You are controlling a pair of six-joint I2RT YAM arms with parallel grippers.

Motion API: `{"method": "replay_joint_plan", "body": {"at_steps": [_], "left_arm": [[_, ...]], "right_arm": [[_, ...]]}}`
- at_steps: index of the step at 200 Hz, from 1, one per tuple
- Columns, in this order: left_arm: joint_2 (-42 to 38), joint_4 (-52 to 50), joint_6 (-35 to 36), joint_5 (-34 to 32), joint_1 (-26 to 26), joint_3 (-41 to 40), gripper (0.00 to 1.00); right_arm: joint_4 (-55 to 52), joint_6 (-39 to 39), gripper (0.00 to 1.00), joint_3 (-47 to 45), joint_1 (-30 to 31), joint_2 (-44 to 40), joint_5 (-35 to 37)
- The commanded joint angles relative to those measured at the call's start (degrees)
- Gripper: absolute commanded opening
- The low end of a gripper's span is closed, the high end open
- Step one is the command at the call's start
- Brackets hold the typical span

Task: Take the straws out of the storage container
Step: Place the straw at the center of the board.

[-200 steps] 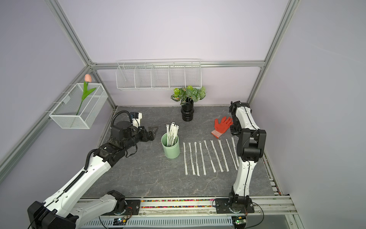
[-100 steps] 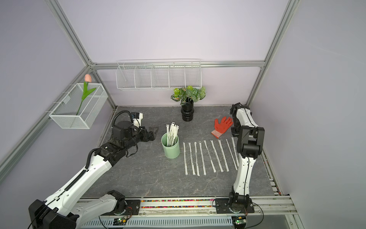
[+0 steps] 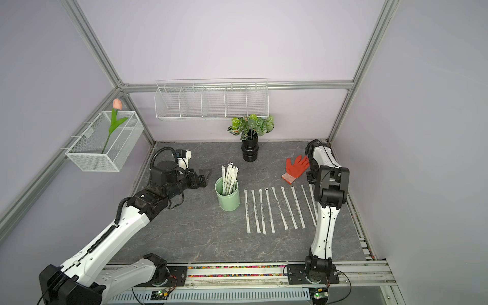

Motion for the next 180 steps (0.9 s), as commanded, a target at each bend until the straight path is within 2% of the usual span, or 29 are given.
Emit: {"method": "replay_joint_plan", "body": {"at_steps": [1, 132, 180], "left_arm": [[0.47, -0.4, 0.75, 0.53, -0.24, 1.16, 1.0], [0.73, -0.4, 0.7, 0.62, -0.16, 1.25, 1.0], [0.62, -0.26, 0.21, 1.23, -0.18, 1.33, 1.0]], "right_arm": [[0.04, 0.13, 0.1, 1.28, -0.23, 1.55, -1.26], [0.04, -0.02, 0.18, 2.27, -0.26, 2.17, -1.3], [-1.09, 0.68, 0.19, 1.97, 1.34, -6.7, -3.52]]}}
